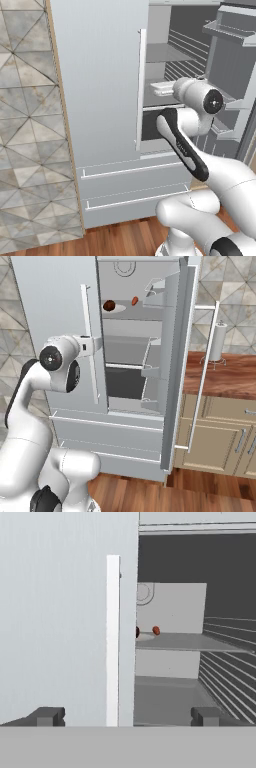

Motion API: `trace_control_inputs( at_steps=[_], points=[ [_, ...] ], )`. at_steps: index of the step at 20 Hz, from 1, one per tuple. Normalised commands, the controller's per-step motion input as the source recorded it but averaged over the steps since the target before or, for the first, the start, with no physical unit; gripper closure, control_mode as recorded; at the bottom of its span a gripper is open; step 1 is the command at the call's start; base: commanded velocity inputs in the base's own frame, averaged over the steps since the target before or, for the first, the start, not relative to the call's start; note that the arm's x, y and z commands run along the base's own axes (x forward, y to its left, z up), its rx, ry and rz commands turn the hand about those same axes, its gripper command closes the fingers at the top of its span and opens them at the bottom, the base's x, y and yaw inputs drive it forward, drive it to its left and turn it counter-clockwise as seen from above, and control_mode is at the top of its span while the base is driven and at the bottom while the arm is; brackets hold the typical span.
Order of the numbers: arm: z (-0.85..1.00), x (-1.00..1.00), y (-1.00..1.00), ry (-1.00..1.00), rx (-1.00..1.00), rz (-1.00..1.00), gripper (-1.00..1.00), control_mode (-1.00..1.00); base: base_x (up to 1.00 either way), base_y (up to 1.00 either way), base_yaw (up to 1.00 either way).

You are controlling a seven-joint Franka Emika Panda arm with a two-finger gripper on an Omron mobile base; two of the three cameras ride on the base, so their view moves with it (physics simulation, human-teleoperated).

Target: Retrieve the steak from the fridge and place it on the saucepan with marinade on the stove.

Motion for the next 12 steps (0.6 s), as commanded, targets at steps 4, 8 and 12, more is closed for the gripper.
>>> trace_control_inputs(
  at_steps=[4,8,12],
  points=[
    [0.00,0.11,0.00,0.00,0.00,0.06,-1.00,-1.00,0.00,0.00,0.00],
    [0.00,0.04,0.00,-0.06,0.00,0.00,-1.00,-1.00,0.00,0.00,0.00],
    [0.00,0.00,0.00,-0.12,0.00,0.00,-1.00,-1.00,0.00,0.00,0.00]
  ],
)
